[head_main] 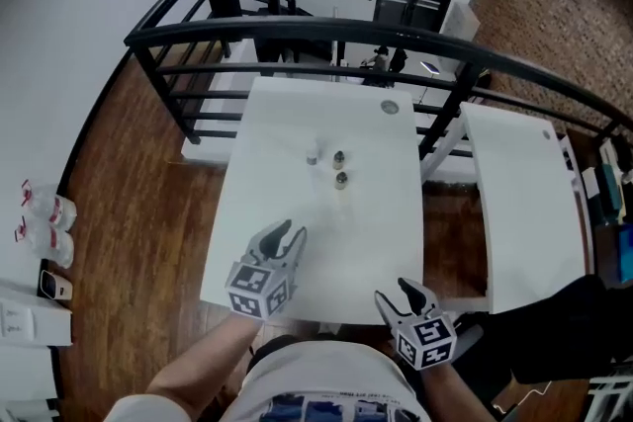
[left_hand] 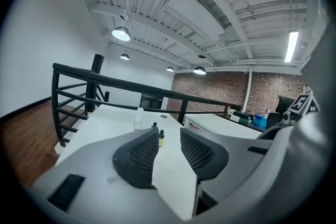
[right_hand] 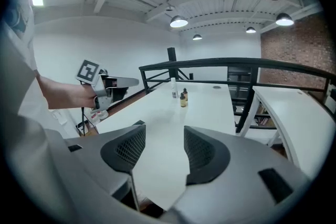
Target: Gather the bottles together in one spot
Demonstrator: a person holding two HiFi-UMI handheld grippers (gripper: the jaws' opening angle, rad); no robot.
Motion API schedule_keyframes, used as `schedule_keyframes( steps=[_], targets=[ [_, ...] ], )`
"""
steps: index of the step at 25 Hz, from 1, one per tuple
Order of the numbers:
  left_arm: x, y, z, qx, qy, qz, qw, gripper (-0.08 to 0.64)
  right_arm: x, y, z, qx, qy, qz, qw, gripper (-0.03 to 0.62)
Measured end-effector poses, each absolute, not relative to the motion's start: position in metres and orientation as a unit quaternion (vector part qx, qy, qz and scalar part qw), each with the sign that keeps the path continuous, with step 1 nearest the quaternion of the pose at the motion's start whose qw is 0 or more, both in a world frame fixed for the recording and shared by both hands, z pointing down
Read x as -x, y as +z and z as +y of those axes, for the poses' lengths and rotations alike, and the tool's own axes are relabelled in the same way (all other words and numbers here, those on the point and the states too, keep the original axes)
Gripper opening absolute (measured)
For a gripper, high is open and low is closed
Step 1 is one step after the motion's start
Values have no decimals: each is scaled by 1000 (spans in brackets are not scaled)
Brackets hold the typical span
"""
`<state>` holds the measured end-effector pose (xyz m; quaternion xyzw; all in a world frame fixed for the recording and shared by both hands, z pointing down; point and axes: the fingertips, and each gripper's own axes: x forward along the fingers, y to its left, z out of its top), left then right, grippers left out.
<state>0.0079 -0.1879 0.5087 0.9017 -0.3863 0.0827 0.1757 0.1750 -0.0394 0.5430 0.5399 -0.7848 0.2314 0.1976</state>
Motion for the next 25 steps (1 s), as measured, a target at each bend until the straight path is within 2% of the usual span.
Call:
schedule_keyframes(
  steps=[11,18,25],
  targets=[
    [176,480,-40,-881,119,-407,210,106,-51,505,0,-537,211,-800,167,252],
    [215,489,41,-884,135,-377,240,106,0,481,57,-551,196,-795,160,252],
    [232,501,76,-895,162,-345,233,106,22,488,116,-572,201,-777,170,252]
  ],
)
